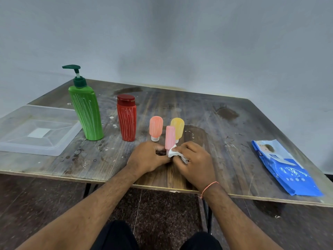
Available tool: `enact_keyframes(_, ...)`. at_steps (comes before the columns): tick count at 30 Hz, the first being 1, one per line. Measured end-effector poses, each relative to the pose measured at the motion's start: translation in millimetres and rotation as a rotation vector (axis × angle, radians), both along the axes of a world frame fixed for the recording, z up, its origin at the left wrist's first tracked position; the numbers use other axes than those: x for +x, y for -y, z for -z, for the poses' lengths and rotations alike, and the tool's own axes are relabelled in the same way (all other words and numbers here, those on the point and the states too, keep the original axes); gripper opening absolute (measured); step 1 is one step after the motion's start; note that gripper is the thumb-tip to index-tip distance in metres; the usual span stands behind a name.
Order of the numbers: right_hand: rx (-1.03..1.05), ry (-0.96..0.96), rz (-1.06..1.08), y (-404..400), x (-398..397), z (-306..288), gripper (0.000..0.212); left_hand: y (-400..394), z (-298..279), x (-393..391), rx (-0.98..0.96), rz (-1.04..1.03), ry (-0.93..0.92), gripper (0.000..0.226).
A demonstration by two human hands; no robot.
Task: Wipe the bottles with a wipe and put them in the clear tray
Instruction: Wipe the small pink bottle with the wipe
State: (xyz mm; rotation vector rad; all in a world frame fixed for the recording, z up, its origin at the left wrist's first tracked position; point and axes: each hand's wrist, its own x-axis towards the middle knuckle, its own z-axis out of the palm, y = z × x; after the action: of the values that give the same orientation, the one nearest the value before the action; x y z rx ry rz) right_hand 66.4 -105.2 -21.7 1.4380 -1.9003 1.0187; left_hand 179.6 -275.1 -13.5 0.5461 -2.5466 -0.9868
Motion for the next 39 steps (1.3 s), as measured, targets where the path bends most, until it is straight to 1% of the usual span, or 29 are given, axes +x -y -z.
enact_keyframes(3,-0.011,0.019,0.048,1.2,-2.1,1.2,0.016,-1.7,-1.5,0.8,-0.004,-0.011,-0.004,0.053)
enact_keyframes(7,-0.004,0.011,-0.018,-0.4,0.7,-1.6,0.018,-1.9,-2.0,0.4,-0.018,-0.02,0.009,0.05)
enact_keyframes(12,-0.015,0.032,0.046,1.6,-1.1,0.2,0.015,-3.1,-1.2,0.8,0.004,-0.019,-0.009,0.048)
enact_keyframes(16,0.016,0.002,-0.002,-0.6,1.6,-1.3,0.019,-3.1,-1.5,0.9,0.007,-0.032,-0.001,0.047)
enact_keyframes(18,0.01,0.005,0.014,-0.5,1.9,-1.7,0.017,-4.1,-2.3,0.0,0.014,-0.026,-0.001,0.046)
enact_keyframes(20,-0.014,0.009,0.033,0.3,1.0,-0.8,0.016,-6.1,-3.2,-0.7,0.004,-0.041,-0.006,0.04)
enact_keyframes(24,0.001,-0.01,0.032,-0.1,1.4,-0.4,0.022,-8.0,-4.5,-1.9,-0.015,-0.05,0.001,0.023)
enact_keyframes(27,-0.008,-0.026,0.047,0.3,2.6,-0.4,0.017,-7.5,-3.6,-1.7,0.008,-0.038,-0.009,0.03)
enact_keyframes(29,-0.021,-0.029,0.072,0.5,1.6,-0.3,0.015,-7.5,-2.5,-1.4,0.022,-0.046,-0.016,0.028)
enact_keyframes(34,0.015,-0.04,0.054,-0.2,2.4,1.0,0.02,-8.0,-3.9,-1.5,-0.013,-0.05,-0.016,0.021)
enact_keyframes(36,0.013,-0.058,0.063,0.2,3.4,1.3,0.016,-7.9,-4.0,-1.8,-0.014,-0.04,-0.023,0.022)
enact_keyframes(39,-0.014,-0.062,0.102,0.7,2.2,2.1,0.019,-8.3,-3.0,-1.6,-0.007,-0.048,-0.04,0.024)
